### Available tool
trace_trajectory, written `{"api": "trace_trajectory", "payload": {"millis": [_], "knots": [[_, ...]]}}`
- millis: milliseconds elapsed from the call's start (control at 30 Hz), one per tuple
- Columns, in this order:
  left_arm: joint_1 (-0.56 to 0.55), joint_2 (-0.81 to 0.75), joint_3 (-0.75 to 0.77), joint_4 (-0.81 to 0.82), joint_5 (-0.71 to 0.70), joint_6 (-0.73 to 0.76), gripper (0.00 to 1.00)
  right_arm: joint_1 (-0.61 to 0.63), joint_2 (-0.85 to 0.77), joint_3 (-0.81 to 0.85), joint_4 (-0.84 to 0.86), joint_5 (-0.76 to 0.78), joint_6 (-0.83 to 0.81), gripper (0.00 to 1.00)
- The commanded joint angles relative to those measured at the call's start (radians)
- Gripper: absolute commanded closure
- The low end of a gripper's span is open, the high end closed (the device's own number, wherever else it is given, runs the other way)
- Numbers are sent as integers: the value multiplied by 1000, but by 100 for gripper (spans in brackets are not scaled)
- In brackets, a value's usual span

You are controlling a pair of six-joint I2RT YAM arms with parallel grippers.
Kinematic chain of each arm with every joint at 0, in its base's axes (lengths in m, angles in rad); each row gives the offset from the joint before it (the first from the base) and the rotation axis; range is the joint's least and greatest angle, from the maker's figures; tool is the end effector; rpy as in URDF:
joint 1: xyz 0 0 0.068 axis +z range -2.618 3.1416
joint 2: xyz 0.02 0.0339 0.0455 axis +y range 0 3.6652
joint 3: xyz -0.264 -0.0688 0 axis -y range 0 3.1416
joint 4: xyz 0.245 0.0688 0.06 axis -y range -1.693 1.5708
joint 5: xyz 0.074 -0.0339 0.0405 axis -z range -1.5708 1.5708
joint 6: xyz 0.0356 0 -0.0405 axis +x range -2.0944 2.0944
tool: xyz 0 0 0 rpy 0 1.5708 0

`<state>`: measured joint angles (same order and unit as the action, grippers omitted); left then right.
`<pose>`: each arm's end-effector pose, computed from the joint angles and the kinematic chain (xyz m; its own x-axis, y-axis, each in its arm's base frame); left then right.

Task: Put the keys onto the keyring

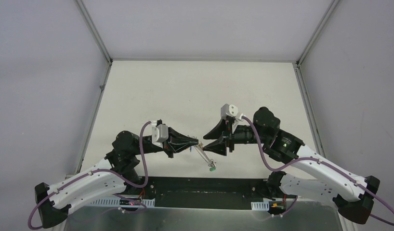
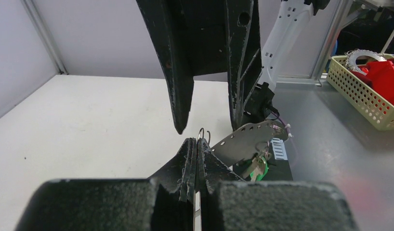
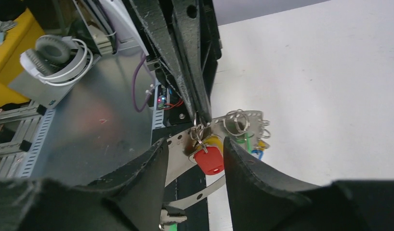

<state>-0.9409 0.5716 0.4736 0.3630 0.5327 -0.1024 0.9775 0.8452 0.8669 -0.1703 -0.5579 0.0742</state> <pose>0.0730 -0.1308 0.3195 0.0528 -0.2219 -0.9736 0.9954 0.0892 0.0337 0.0914 0.1693 0.3609 -0.1564 -0.1194 -0.9804 -0.9872 0.0492 0.1515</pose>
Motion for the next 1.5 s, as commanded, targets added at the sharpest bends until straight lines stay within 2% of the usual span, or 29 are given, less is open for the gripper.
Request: {"api": "trace_trajectory", "payload": {"millis": [0,100,167,233,300,433,567,767,867,1067,1267,1400,1467], "knots": [[2,-10,3,145,18,13,100,1,-1,3,131,-159,-27,53],[2,-9,1,149,13,7,100,1,-1,-10,143,-151,-28,54],[2,-6,0,152,12,3,100,1,4,-13,143,-142,-25,61],[2,-4,2,154,12,-2,100,1,7,-15,158,-134,-17,72],[4,-1,2,156,14,-9,100,1,12,-18,167,-124,-8,76],[3,1,0,160,13,-15,100,2,26,-16,167,-112,-4,74],[2,0,-1,161,11,-19,100,3,36,-15,167,-108,-3,66],[2,3,-2,168,2,-27,100,3,52,-16,166,-107,5,65],[2,4,-10,183,1,-32,100,3,57,-21,200,-81,16,72],[3,1,-13,189,2,-33,100,3,65,-17,180,-59,11,100],[3,-6,-13,182,1,-30,100,3,44,-20,146,-26,3,100],[3,-6,-13,182,0,-31,100,3,38,-26,145,-19,4,60],[2,-6,-12,179,0,-31,100,5,38,-30,144,-20,5,51]]}}
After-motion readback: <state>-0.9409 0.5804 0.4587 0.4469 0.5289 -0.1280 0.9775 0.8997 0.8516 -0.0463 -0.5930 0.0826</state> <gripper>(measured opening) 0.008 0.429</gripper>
